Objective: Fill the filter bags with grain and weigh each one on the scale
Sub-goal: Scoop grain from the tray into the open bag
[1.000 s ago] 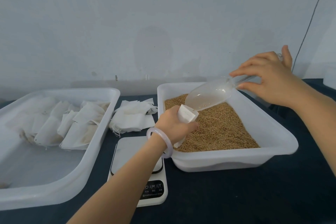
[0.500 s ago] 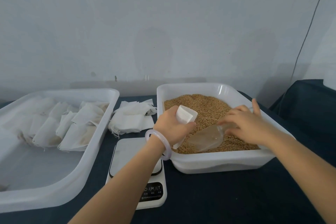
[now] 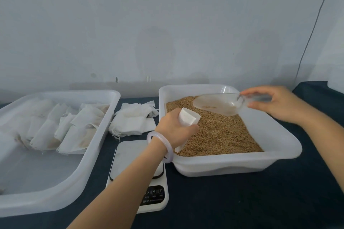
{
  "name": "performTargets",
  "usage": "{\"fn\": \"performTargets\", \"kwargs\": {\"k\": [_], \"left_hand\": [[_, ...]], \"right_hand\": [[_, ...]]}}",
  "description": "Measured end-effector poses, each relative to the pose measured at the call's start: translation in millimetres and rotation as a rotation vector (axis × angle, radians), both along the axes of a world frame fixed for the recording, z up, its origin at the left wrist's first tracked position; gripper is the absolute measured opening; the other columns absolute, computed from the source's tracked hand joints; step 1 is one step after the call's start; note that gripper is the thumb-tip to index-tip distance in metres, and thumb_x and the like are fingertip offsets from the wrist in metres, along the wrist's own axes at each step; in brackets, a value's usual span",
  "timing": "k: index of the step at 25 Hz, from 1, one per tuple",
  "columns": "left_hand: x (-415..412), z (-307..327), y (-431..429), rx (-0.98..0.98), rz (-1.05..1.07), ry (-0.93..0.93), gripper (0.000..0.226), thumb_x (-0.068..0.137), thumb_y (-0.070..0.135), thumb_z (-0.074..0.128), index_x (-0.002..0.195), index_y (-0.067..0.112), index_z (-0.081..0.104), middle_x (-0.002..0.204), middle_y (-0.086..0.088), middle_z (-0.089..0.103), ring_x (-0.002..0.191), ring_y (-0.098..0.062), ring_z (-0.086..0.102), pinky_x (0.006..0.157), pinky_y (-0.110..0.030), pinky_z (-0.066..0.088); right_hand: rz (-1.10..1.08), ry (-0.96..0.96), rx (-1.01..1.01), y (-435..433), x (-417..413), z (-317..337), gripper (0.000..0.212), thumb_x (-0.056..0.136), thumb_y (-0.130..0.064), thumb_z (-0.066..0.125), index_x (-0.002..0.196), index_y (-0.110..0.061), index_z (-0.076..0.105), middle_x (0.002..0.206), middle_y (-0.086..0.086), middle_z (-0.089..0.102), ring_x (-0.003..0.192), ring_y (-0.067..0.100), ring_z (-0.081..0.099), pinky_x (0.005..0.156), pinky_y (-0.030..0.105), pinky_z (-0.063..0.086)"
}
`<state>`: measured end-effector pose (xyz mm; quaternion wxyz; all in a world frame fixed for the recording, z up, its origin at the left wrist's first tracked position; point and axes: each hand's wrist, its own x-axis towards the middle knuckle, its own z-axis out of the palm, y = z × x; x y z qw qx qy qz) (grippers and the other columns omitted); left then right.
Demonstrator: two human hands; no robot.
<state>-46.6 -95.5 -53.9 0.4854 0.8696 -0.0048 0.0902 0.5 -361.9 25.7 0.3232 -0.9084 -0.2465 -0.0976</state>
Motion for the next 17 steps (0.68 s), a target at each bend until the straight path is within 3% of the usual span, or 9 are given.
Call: {"fn": "performTargets", "kwargs": {"k": [2,4,6,12,17], "left_hand": [[0,0,1,0.004,0.011,-0.015,0.034,0.071,0.037,0.071,0.099,0.029,0.054,0.089,0.007,0.065,0.081,-0.013,0.064,0.073,-0.036,0.056],[-1,0,1,-0.003,0.008,-0.025,0.034,0.072,0.038,0.072,0.099,0.03,0.054,0.089,0.008,0.066,0.08,-0.012,0.065,0.073,-0.035,0.056],[-1,0,0,0.013,0.004,-0.029,0.037,0.071,0.042,0.072,0.101,0.029,0.055,0.09,0.009,0.065,0.081,-0.011,0.064,0.072,-0.034,0.056],[-2,1,-1,0.037,0.009,-0.034,0.037,0.07,0.047,0.073,0.097,0.033,0.053,0.087,0.013,0.061,0.078,-0.004,0.059,0.059,-0.022,0.046],[-2,0,-2,0.015,0.005,-0.044,0.036,0.07,0.045,0.073,0.099,0.03,0.056,0.086,0.011,0.065,0.078,-0.008,0.063,0.067,-0.029,0.054]], "right_hand": [[0.004,-0.093,-0.076,6,-1,16,0.029,0.084,-0.023,0.067,0.1,-0.046,0.06,0.108,-0.017,0.059,0.119,0.012,0.049,0.108,0.038,0.024],[-0.056,-0.233,-0.23,11,0,28,0.025,0.084,-0.029,0.066,0.104,-0.043,0.062,0.107,-0.017,0.056,0.125,0.015,0.039,0.115,0.048,-0.001],[-0.087,-0.356,-0.317,18,-2,37,0.026,0.083,-0.031,0.066,0.107,-0.041,0.063,0.106,-0.016,0.054,0.128,0.016,0.031,0.111,0.046,-0.017],[-0.051,-0.59,-0.438,37,-9,54,0.028,0.083,-0.029,0.067,0.109,-0.039,0.066,0.103,-0.02,0.051,0.13,0.018,0.029,0.107,0.051,-0.022],[-0.058,-0.612,-0.474,41,-11,55,0.029,0.083,-0.027,0.067,0.111,-0.037,0.067,0.105,-0.02,0.052,0.132,0.02,0.029,0.107,0.056,-0.02]]}}
